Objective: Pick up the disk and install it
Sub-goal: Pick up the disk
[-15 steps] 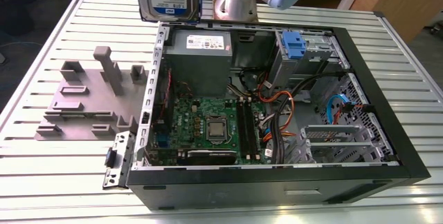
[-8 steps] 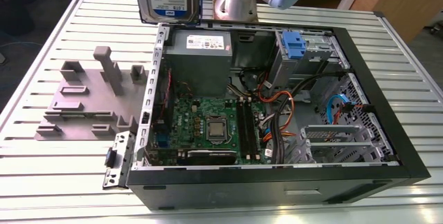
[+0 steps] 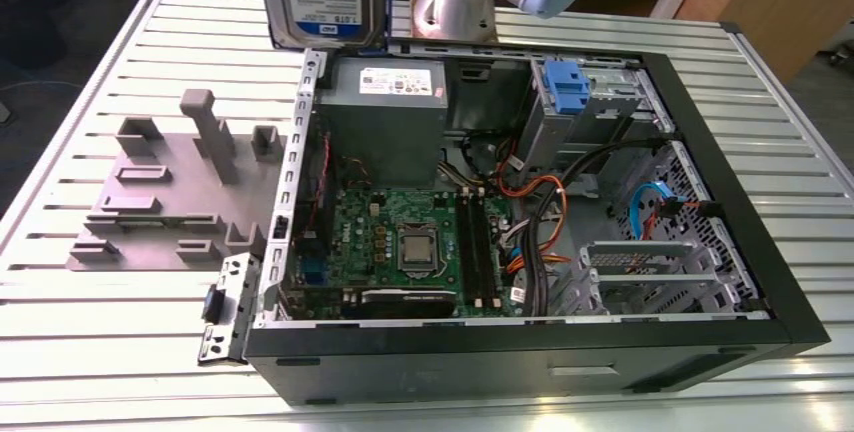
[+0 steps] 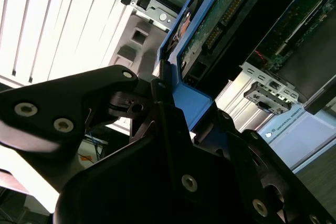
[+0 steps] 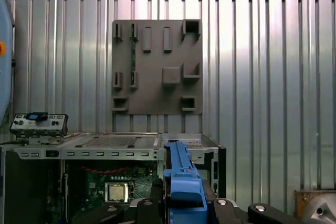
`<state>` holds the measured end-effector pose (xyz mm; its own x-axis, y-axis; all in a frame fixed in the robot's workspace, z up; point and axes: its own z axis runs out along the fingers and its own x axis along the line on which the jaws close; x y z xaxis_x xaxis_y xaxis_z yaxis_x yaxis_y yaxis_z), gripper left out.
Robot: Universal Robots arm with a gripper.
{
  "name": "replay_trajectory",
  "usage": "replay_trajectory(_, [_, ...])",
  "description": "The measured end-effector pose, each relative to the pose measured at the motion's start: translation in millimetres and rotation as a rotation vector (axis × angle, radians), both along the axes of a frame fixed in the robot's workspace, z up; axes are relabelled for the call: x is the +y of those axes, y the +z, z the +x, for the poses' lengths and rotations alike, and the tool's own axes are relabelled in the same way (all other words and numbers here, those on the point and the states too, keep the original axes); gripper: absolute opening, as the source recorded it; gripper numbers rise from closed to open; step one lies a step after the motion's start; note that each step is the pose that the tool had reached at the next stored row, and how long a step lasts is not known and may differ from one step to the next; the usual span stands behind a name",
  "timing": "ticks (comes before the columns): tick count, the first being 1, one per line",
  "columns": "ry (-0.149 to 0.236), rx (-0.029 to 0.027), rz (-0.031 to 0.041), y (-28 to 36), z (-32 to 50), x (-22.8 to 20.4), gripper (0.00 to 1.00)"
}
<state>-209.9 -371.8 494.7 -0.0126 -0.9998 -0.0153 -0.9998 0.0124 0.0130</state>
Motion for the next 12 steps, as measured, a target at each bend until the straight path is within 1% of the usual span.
replay_trajectory(12, [-0.005,0.0,0.0,0.0,1.5,-8.7,0.37])
